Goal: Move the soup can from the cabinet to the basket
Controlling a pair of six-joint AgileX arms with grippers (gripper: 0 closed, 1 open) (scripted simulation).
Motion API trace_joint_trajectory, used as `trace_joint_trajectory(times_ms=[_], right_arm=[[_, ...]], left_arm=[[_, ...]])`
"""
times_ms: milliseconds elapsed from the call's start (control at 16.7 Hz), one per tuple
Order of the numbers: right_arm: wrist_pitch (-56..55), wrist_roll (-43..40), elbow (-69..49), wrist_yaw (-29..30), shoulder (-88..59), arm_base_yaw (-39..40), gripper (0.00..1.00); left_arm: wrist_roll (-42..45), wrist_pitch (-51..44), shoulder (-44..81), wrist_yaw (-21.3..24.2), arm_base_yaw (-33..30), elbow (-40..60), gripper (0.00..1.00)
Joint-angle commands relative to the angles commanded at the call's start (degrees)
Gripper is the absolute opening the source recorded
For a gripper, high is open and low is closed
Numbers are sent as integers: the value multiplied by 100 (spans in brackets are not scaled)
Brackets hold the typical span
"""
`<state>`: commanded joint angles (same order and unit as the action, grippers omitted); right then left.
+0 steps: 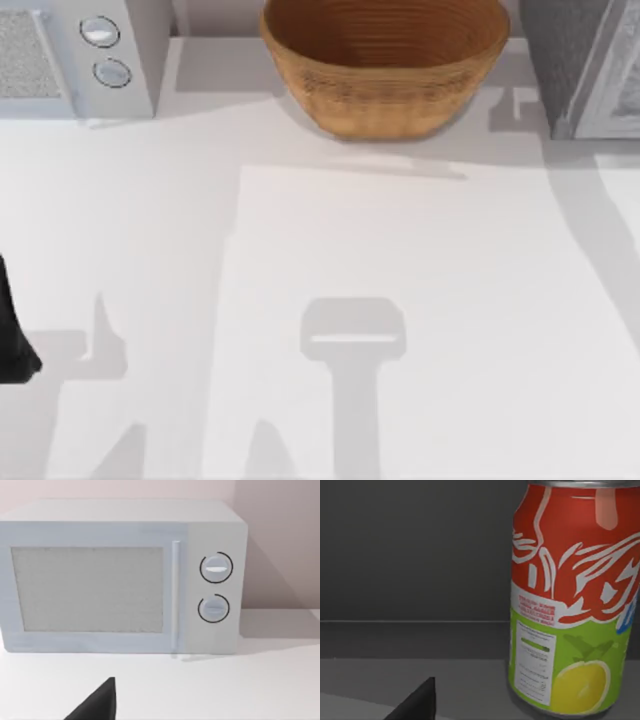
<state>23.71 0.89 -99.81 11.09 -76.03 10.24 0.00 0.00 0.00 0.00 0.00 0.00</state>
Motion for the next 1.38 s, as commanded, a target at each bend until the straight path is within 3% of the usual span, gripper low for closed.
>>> trace_joint_trajectory(times_ms=[420,780,1380], right_arm=[[-332,-16,-469,-387,-764,-428,100],[-327,-15,-542,-386,-847,-421,100],[-314,-15,-1809,-504,-2084,-566,100]], left_arm=[[0,0,0,0,0,0,100],[0,0,0,0,0,0,100],[0,0,0,0,0,0,100]])
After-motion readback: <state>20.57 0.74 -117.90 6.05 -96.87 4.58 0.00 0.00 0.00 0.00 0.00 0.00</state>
